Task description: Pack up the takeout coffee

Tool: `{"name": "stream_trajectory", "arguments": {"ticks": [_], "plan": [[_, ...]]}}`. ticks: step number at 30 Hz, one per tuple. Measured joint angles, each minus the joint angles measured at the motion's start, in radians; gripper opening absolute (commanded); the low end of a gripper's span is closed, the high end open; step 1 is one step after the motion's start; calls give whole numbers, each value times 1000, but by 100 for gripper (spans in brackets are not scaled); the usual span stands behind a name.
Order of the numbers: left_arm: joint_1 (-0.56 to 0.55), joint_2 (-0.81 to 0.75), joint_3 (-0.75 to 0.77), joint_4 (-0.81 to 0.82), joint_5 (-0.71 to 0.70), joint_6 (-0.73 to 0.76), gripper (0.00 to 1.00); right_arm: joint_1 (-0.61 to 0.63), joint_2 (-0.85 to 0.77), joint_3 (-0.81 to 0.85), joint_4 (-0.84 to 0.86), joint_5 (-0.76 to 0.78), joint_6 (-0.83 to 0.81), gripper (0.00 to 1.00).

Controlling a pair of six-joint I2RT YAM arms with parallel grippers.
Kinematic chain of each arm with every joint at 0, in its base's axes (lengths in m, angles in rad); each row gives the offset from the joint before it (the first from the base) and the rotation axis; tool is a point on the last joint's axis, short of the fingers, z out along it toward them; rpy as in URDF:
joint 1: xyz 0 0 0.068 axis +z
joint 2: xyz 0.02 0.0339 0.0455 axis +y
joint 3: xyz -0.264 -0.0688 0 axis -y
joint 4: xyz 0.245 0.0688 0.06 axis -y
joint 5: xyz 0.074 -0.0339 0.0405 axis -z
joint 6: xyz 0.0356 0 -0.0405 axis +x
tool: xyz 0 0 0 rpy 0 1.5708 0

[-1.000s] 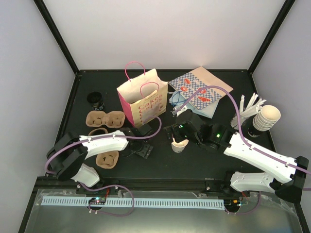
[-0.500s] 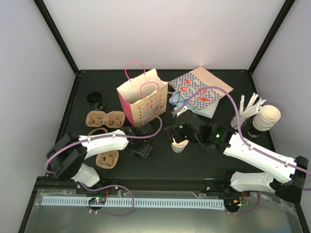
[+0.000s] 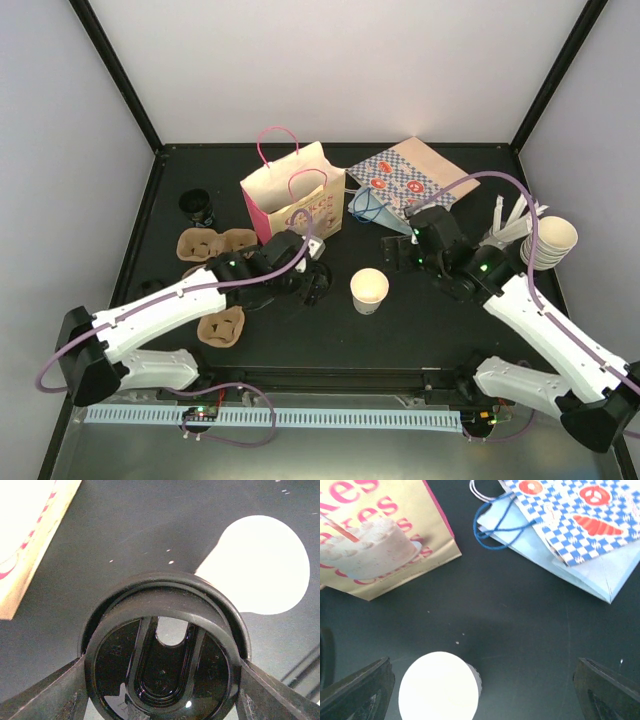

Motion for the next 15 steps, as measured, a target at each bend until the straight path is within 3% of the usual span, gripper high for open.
{"name": "stream_trajectory", "arguments": {"ticks": [4,15], "plan": [[-10,-12,2,60,64,12,76,-60,-17,-37,-20,-71,0,100],[-36,54,10,200,130,50,77,-84,-46,-94,-53,-184,4,100]]}}
